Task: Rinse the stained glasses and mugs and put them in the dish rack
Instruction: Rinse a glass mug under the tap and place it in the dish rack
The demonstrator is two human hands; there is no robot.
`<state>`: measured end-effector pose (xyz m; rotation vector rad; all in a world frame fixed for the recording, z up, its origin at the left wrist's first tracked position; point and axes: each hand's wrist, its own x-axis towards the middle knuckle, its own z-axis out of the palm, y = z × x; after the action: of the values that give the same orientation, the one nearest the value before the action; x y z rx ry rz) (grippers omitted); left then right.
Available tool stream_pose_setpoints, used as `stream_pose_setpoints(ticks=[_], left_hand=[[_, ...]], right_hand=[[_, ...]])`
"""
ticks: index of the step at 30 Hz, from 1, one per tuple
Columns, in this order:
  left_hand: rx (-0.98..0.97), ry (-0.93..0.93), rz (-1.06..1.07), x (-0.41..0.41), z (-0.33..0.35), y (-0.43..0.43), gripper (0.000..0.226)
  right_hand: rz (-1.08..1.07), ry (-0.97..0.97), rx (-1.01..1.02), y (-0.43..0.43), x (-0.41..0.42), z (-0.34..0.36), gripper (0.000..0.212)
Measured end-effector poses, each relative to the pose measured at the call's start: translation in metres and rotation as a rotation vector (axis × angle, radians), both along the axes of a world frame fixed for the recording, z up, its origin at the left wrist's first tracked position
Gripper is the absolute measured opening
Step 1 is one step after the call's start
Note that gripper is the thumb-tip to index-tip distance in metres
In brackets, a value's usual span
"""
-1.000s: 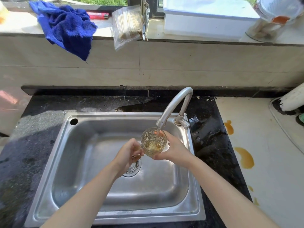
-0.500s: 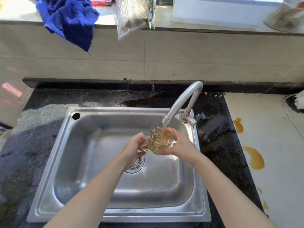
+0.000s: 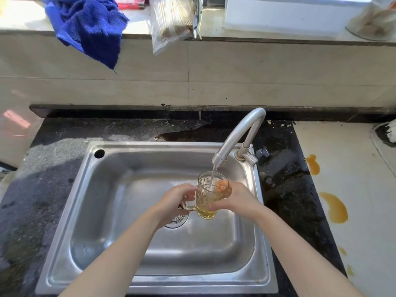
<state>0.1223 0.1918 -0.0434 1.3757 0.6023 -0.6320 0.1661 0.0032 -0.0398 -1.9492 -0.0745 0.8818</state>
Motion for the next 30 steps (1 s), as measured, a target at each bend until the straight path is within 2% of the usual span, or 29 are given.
stream_pose_setpoints(ticks=[4,7,9,14,18,26,29,30], left_hand=[[0.080,-0.056,-0.075,0.002,0.002,0.002,0.017],[0.144,-0.073,-0.181,-0.004,0.005,-0.001,0.026],[0.145,-0.061,-0.180,-0.007,0.005,0.003,0.029],[0.130,-0.094,-0.150,0.001,0.012,0.001,0.029],[0.136,-0.016,-0.188,-0.001,0.012,0.004,0.030],[0.130,0.014,-0.005,0.008,0.014,0.004,0.034],[0.136,0.076,0.118,0.010,0.015,0.004,0.037],[0.120,0.092,0.151,0.011,0.015,0.003,0.040]], right_hand=[[-0.036,-0.019,0.001,0.000,0.007,0.004,0.047],[-0.021,-0.021,-0.035,-0.005,0.002,0.004,0.051],[0.006,-0.012,-0.047,0.001,-0.004,0.004,0.051],[-0.039,0.013,-0.041,0.004,0.004,0.008,0.044],[0.015,0.077,-0.056,0.004,-0.003,0.012,0.033],[-0.054,0.136,0.001,0.009,0.004,0.011,0.038],[-0.116,0.097,-0.017,0.019,0.003,0.010,0.061],[-0.152,0.078,-0.025,0.024,0.004,0.011,0.060]])
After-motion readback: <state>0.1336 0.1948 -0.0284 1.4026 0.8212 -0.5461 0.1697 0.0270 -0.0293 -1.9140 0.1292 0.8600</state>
